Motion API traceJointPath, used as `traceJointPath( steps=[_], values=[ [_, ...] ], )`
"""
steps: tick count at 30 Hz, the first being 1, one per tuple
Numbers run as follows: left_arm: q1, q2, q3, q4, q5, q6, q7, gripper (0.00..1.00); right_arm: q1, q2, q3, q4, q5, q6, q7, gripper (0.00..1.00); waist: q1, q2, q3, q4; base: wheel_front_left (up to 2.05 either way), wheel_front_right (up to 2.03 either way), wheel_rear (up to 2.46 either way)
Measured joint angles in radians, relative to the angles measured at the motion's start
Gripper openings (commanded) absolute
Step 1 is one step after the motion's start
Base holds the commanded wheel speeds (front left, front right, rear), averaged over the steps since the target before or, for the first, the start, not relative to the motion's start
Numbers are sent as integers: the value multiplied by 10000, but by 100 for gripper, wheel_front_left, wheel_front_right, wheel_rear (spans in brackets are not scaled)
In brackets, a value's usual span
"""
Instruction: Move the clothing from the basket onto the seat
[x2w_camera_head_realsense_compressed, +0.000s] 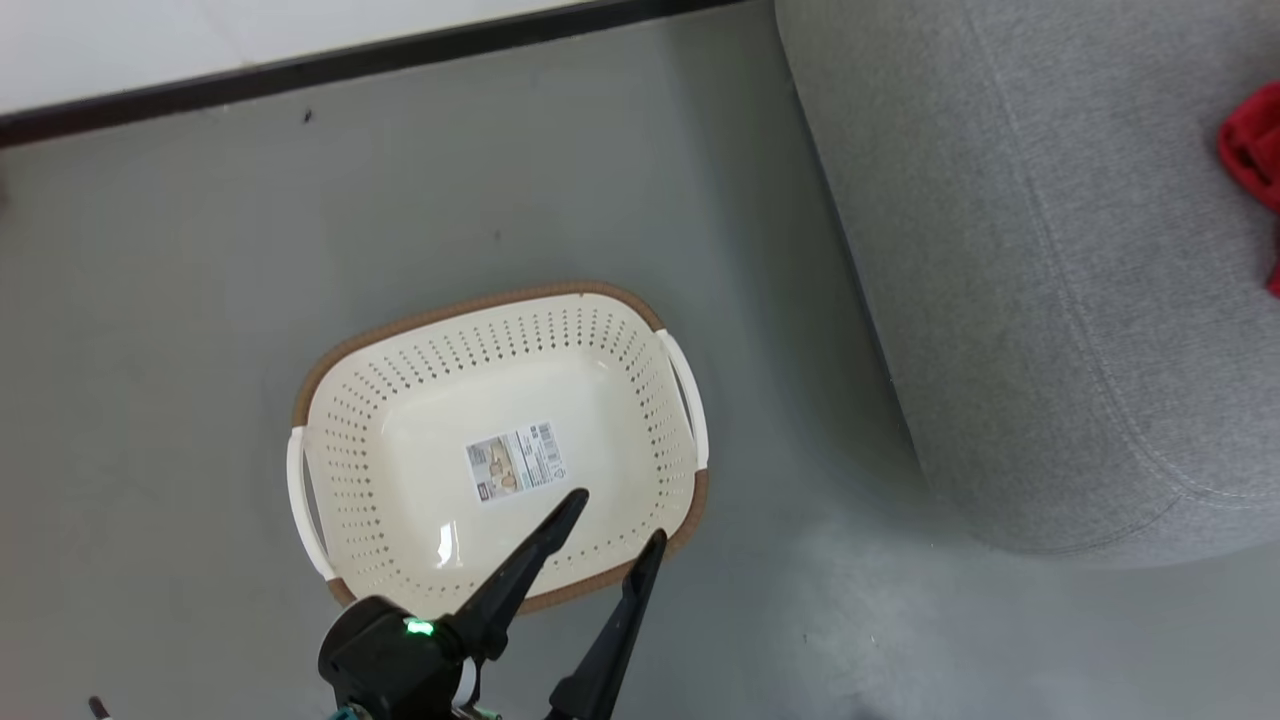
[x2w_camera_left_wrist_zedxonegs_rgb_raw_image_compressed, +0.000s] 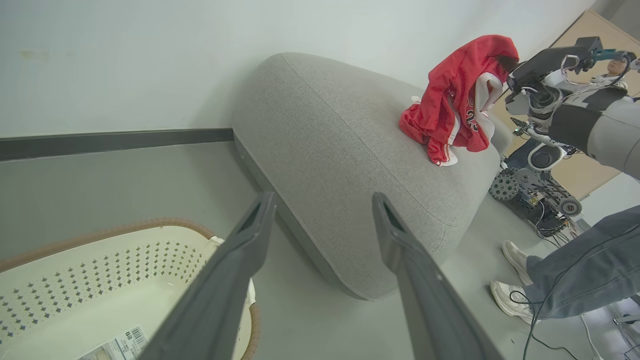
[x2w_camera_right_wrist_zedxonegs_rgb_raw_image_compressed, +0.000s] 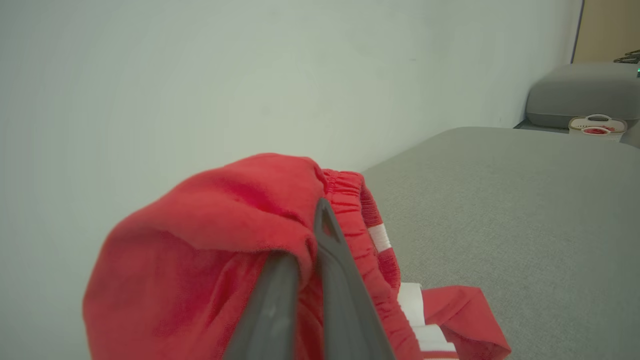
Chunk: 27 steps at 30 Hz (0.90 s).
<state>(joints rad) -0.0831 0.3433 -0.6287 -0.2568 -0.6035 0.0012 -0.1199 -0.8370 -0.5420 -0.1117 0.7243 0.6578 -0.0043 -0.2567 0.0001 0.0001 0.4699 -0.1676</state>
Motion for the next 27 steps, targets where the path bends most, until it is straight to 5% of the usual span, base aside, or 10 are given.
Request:
traceJointPath(
  steps=[16,22,24,25,27],
  values=[
    [-415,180,372,-61,84,161,40,100,-414,602,-42,1360,-334,-397,-2,2,0,1,1217,140,0,0,0],
    [-547,109,382,157,81,150,36,100,-583,548,40,1649,-594,-393,0,47,-1,0,1064,136,0,0,0],
    [-570,65,395,230,54,148,-6,100,-591,575,107,1626,-750,-395,0,86,-1,0,979,139,0,0,0],
    [-570,25,391,265,48,148,-13,100,-588,598,132,1672,-788,-347,2,97,-1,0,932,140,0,0,0],
    [-570,-25,389,326,19,98,-63,100,-604,477,167,1787,-830,-148,0,100,-2,1,832,141,0,0,0]
  ],
)
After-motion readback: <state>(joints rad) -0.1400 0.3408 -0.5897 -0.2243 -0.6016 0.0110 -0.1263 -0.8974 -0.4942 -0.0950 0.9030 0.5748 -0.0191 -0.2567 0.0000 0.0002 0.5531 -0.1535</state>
